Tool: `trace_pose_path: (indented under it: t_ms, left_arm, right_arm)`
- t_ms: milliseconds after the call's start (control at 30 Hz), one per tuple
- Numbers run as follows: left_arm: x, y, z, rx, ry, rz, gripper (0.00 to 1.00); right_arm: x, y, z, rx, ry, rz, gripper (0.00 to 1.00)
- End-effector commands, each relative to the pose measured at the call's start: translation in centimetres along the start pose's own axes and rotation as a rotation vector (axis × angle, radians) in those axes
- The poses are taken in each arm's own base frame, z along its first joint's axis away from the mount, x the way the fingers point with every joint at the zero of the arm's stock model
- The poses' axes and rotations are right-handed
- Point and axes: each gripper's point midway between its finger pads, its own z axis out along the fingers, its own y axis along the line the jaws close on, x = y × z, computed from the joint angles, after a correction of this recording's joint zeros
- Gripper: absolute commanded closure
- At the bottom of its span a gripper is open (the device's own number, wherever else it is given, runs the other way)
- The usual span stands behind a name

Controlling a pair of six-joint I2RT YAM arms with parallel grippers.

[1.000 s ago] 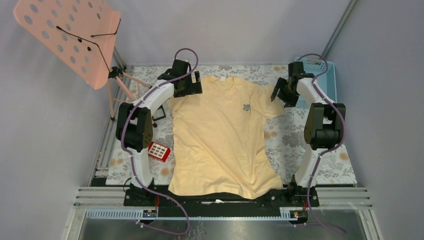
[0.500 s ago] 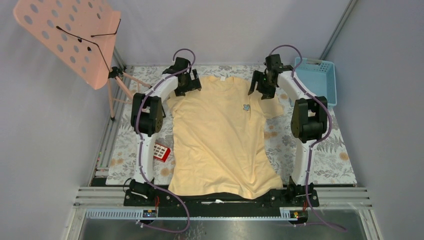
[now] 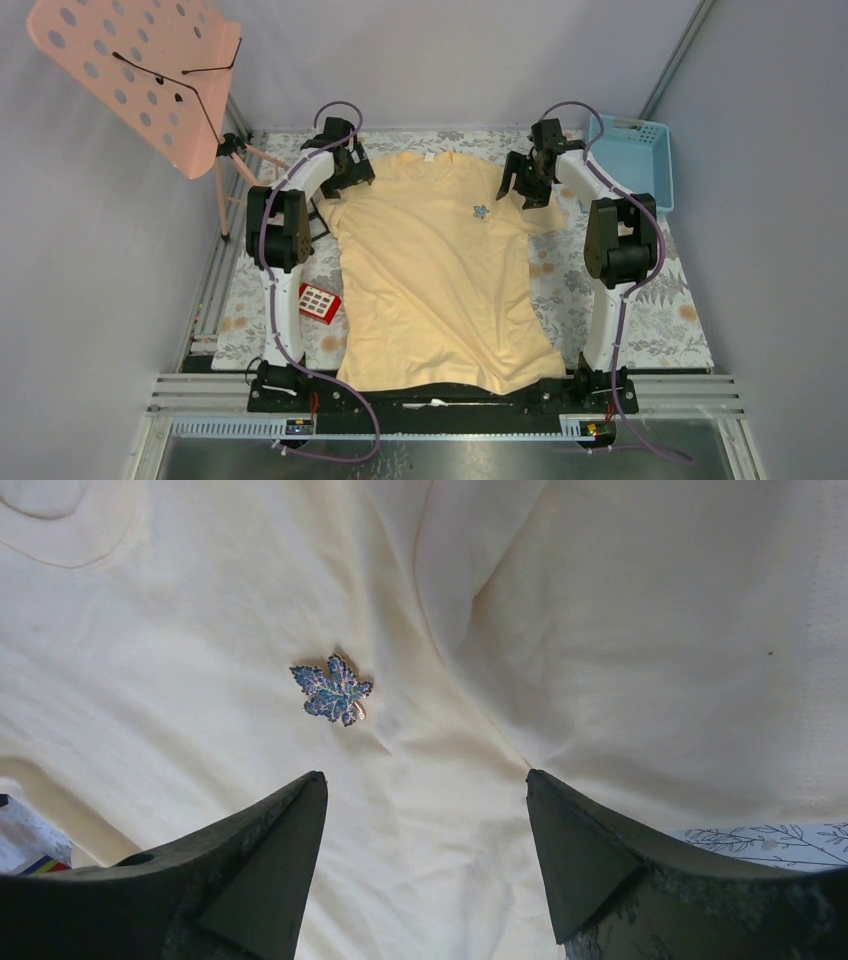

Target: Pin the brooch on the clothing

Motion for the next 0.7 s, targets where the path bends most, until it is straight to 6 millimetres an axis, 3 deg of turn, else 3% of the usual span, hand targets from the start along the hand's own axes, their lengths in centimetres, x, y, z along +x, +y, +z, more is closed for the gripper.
trace_pose_path:
  t_ms: [0, 267, 333, 533, 667]
  left_arm:
    - [-3.7, 2.8, -2.7, -0.141, -0.11, 0.093, 0.01]
    - [-3.7, 1.5, -2.7, -0.067, -0.093, 0.145, 0.01]
    - [-3.8, 0.7, -3.3, -0.04, -0.11, 0.149, 0.01]
    - [-4.5, -2.1, -6.2, 0.03, -0.18, 0.186, 0.01]
    - [-4.7, -4.0, -7.4, 0.067, -0.214, 0.216, 0.01]
  right_arm:
    - [-1.6, 2.0, -3.1, -0.071, -0.085, -0.015, 0.2]
    - [-1.6, -0.2, -2.7, 0.034, -0.095, -0.023, 0.17]
    - [-2.0, -1.1, -2.4, 0.073, -0.103, -0.026, 0.13]
    - [-3.8, -4.8, -1.6, 0.195, -0.084, -0.005, 0.15]
    - [-4.3, -5.8, -0.4, 0.234, -0.052, -0.052, 0.15]
